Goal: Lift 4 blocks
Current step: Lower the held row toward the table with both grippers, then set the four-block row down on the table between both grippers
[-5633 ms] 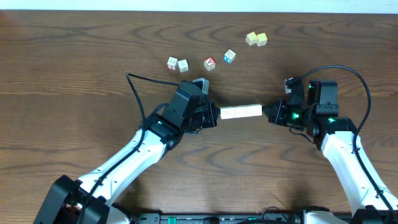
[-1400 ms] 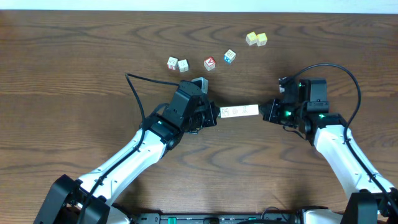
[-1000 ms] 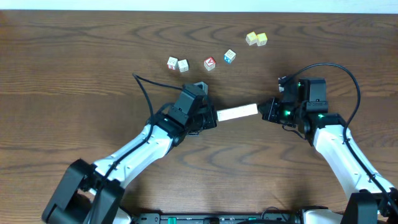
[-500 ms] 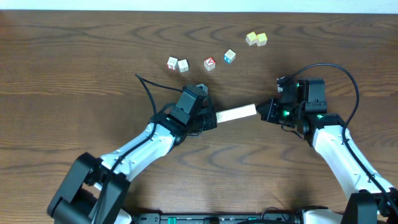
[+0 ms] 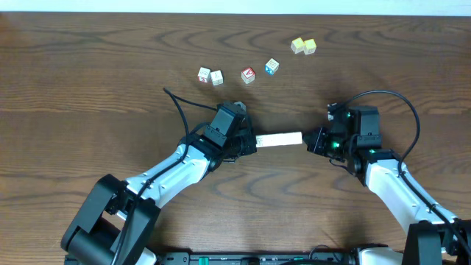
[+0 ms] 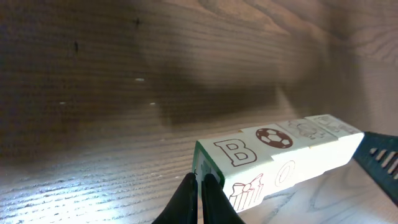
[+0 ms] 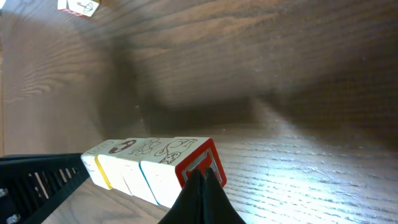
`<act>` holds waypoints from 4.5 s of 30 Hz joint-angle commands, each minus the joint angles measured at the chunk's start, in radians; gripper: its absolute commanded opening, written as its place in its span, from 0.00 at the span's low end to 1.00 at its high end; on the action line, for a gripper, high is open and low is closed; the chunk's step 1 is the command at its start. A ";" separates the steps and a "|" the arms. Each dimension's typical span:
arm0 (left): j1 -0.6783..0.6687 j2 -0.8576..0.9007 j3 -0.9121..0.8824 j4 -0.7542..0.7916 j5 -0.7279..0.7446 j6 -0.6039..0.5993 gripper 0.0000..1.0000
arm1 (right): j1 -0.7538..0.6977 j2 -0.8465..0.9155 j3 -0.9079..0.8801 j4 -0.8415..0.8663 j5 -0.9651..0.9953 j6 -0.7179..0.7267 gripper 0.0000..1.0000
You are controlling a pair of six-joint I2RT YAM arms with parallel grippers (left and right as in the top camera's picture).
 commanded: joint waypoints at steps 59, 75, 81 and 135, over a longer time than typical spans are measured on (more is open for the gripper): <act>-0.078 0.118 0.028 0.094 0.047 -0.036 0.07 | 0.058 0.116 -0.015 0.004 -0.127 0.087 0.01; -0.078 0.118 0.028 0.077 0.020 -0.035 0.07 | 0.058 0.116 -0.015 -0.003 -0.106 0.071 0.01; -0.078 0.118 0.028 0.072 0.020 -0.035 0.07 | 0.058 0.116 -0.015 -0.013 -0.084 0.072 0.01; -0.078 0.104 0.028 -0.043 -0.137 -0.012 0.08 | 0.035 0.116 -0.001 -0.138 0.148 0.076 0.28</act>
